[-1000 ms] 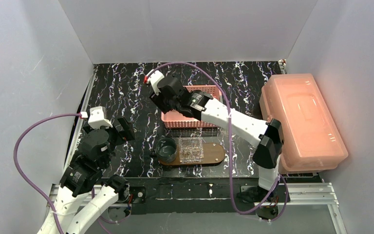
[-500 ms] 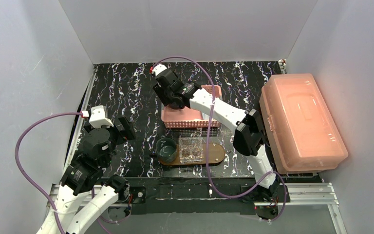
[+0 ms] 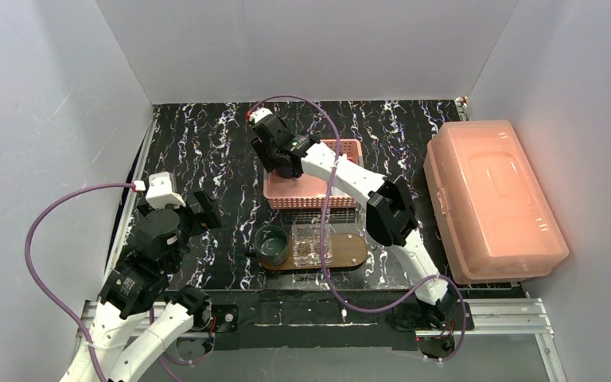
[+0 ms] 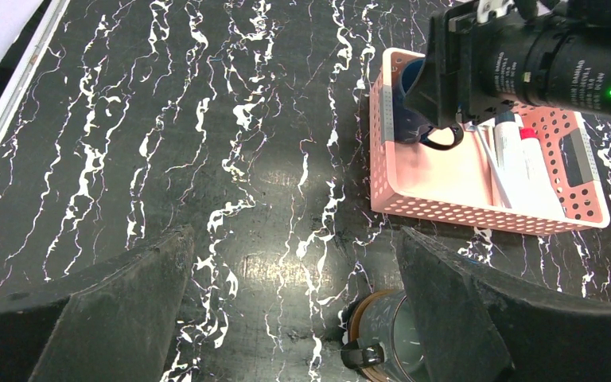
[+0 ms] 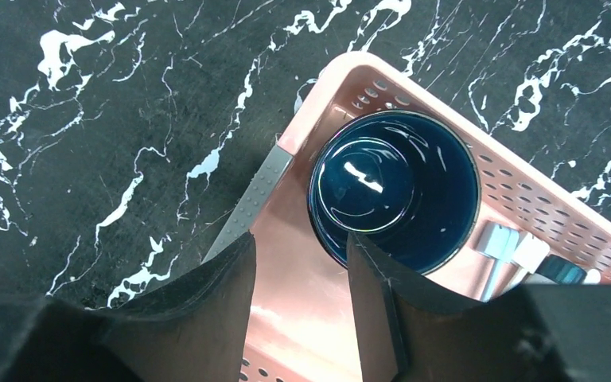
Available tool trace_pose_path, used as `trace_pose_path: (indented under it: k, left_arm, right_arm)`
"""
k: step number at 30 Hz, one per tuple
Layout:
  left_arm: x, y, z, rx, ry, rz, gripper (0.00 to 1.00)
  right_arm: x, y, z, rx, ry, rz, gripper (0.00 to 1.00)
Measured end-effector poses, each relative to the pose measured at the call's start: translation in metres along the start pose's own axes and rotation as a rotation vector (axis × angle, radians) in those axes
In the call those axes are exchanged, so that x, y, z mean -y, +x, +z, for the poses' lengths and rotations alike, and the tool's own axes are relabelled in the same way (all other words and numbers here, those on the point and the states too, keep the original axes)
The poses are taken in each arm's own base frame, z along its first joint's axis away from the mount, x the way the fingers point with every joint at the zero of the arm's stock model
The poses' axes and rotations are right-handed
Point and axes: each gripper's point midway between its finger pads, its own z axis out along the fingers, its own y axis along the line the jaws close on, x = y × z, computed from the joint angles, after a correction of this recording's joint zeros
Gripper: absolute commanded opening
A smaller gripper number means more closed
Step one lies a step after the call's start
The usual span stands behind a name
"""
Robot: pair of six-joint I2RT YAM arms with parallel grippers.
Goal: Prepare toiletry sets of a toothbrush and toothpaste on the tray
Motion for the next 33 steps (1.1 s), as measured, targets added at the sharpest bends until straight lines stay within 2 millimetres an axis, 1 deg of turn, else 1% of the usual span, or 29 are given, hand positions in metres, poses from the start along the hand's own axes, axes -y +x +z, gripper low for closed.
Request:
trace_pose_path:
  k: [5,12,16,20,25,28,31,33]
  left_arm:
    - [0.0,0.0,0.0,0.0,0.0,0.0,0.99]
    - [-0.001,0.0,0.0,0.001,-0.004,-0.002,0.99]
    - [-0.001,0.0,0.0,0.001,-0.005,-0.002,0.99]
    - [-0.001,0.0,0.0,0.001,-0.005,-0.002,0.99]
    - [-0.001,0.0,0.0,0.001,-0.006,-0.002,0.99]
    - [-0.001,0.0,0.001,-0.002,-0.009,-0.001,0.99]
    - [-0.001,0.001,0.002,-0.005,-0.01,0.0,0.99]
    - [-0.001,0.001,0.002,-0.006,-0.009,0.001,0.99]
  right_arm:
    - [0.001,0.01,0.012,-0.027,-0.007,0.003,0.51]
    - [0.012,0.009,0.024,-0.027,-0.007,0.024,0.48]
    - [0.015,0.018,0.036,-0.049,-0.009,0.028,0.47]
    - [0.012,0.026,0.043,-0.066,-0.025,0.027,0.46]
    - [0.008,0.029,0.049,-0.073,-0.042,0.024,0.43]
    - [0.006,0.034,0.054,-0.084,-0.048,0.021,0.37]
    - [0.005,0.039,0.058,-0.095,-0.049,0.016,0.26]
    - [0.005,0.039,0.059,-0.092,-0.051,0.015,0.2]
